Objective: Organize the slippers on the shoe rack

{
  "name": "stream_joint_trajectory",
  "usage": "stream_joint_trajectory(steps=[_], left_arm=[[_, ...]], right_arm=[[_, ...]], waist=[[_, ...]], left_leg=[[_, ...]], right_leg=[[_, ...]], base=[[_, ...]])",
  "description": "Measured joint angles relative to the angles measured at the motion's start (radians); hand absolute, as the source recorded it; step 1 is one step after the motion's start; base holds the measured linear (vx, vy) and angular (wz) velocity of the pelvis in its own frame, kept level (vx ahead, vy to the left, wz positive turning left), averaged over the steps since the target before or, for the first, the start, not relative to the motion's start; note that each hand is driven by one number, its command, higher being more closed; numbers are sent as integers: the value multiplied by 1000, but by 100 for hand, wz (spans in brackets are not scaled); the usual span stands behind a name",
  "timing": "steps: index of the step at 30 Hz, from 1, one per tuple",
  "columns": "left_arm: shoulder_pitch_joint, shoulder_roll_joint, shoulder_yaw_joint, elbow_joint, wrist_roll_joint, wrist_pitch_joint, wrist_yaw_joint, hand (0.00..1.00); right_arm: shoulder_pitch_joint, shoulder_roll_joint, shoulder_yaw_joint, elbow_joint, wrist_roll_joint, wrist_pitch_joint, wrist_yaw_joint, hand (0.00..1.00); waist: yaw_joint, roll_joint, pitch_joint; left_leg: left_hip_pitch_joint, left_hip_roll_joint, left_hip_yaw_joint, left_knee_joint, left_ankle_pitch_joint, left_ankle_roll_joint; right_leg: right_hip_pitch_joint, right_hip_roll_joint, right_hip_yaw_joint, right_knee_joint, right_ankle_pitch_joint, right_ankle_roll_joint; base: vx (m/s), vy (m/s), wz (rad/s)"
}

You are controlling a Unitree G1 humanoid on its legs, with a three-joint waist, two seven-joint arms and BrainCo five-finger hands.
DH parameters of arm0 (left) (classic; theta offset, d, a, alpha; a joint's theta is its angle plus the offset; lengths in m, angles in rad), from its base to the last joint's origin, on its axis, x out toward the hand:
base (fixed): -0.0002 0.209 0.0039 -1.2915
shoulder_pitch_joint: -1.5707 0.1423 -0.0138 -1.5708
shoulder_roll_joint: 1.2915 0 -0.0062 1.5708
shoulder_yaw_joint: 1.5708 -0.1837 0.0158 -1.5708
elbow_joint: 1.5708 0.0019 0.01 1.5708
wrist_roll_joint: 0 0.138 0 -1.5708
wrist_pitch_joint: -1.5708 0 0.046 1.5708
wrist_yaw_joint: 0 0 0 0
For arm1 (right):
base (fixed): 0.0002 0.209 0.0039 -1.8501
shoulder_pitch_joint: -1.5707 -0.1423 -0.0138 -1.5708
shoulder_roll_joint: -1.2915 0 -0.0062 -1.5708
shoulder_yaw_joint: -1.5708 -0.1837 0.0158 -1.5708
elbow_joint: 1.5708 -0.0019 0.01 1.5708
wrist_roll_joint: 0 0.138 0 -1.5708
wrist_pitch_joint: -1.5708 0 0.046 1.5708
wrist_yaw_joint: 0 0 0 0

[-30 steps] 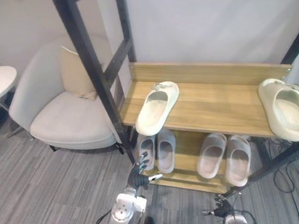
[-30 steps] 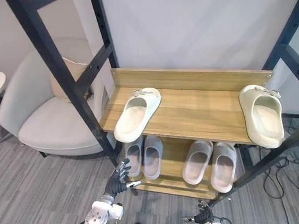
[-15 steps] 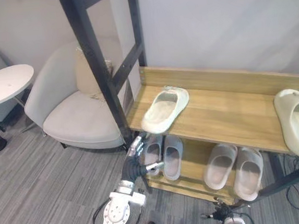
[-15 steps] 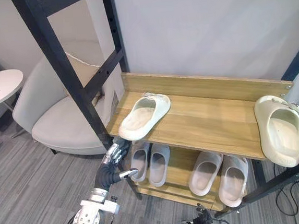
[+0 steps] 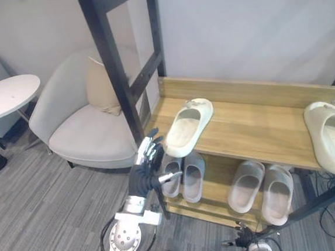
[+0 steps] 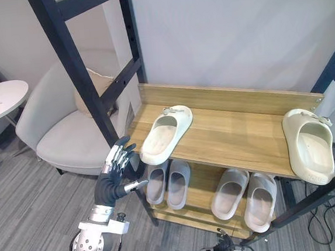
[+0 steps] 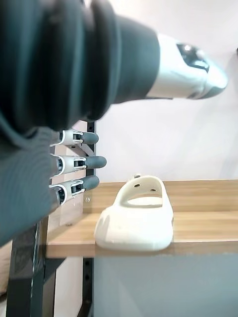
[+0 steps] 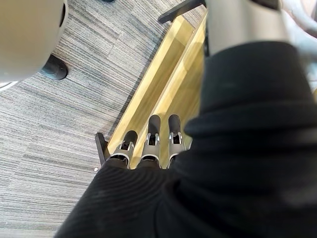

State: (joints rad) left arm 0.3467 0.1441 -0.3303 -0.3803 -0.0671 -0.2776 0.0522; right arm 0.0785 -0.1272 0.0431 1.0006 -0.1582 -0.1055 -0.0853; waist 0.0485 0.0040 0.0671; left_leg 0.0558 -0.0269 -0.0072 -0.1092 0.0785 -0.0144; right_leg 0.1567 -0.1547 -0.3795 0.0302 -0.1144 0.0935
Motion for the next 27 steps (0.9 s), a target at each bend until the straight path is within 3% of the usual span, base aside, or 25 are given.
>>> stream_joint_trajectory(steps=[10,27], left_arm=[[36,-6,36,18,-23,3,-16,0],[-65,-10,-61,-211,-95,-1,-14,0]], right_arm=[[-1,-1,0,1,0,0,5,0],[-4,-31,0,41,0,1,6,0]], waist=[[5,0,-2],[1,2,-10]], left_leg=[[-9,-3,-20,6,1,1],[-2,2,-11,2,1,0]], right_leg=[[3,0,-23,2,4,-1],[3,-1,6,36,-8,-11]], base=[[12,-5,6],[-21,0,-2]])
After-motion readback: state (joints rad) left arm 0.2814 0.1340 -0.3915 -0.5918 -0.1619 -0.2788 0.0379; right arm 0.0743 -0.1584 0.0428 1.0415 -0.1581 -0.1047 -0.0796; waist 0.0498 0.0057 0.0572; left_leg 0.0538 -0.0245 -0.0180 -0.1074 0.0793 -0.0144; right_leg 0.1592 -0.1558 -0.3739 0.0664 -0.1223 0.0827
